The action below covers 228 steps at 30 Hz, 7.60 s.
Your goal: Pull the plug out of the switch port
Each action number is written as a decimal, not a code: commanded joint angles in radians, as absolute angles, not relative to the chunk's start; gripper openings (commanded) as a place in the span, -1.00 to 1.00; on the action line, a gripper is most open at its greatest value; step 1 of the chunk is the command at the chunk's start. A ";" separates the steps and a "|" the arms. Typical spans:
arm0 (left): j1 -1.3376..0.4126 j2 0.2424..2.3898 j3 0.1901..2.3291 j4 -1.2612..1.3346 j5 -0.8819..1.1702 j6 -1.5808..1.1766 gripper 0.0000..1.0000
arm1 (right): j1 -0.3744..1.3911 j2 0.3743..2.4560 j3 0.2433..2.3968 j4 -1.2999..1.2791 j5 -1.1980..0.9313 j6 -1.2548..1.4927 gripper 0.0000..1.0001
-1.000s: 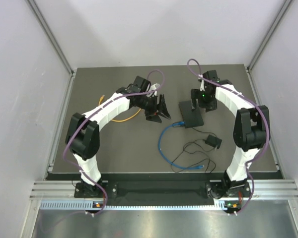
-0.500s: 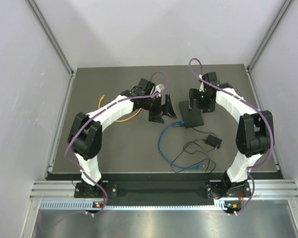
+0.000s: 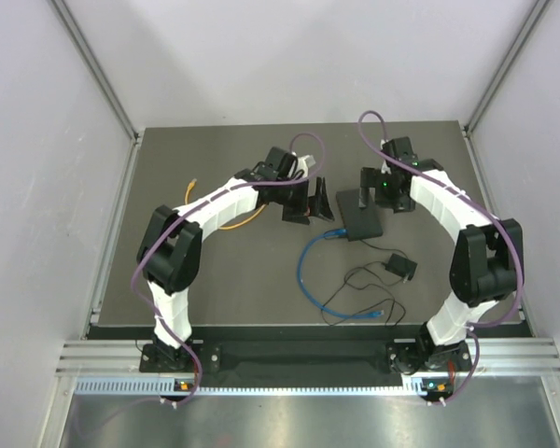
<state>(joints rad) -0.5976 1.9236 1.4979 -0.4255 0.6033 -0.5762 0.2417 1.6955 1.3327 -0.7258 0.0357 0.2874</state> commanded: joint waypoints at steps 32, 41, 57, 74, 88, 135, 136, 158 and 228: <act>-0.591 2.273 1.772 -0.236 0.822 -0.598 0.03 | 0.239 1.589 1.215 -0.630 -0.271 0.279 0.79; -0.609 2.306 1.776 -0.221 0.845 -0.601 0.01 | 0.241 1.617 1.206 -0.621 -0.299 0.288 0.76; -0.612 2.339 1.816 -0.279 0.821 -0.552 -0.04 | 0.241 1.649 1.192 -0.624 -0.299 0.296 0.68; -0.601 2.390 1.842 -0.322 0.818 -0.557 -0.16 | 0.239 1.654 1.184 -0.634 -0.285 0.284 0.66; -0.600 2.430 1.853 -0.328 0.891 -0.578 -0.22 | 0.236 1.670 1.167 -0.629 -0.275 0.279 0.66; -0.600 2.442 1.835 -0.331 0.833 -0.644 -0.45 | 0.236 1.747 1.172 -0.630 -0.301 0.305 0.61; -0.601 2.439 1.832 -0.339 0.831 -0.640 -0.46 | 0.236 1.747 1.175 -0.632 -0.299 0.302 0.61; -0.591 2.428 1.830 -0.281 0.890 -0.661 0.21 | 0.153 1.828 1.402 -0.736 -0.159 0.273 0.66; -0.600 2.436 1.764 -0.176 0.890 -0.749 -0.14 | 0.152 1.867 1.230 -0.621 -0.273 0.307 0.39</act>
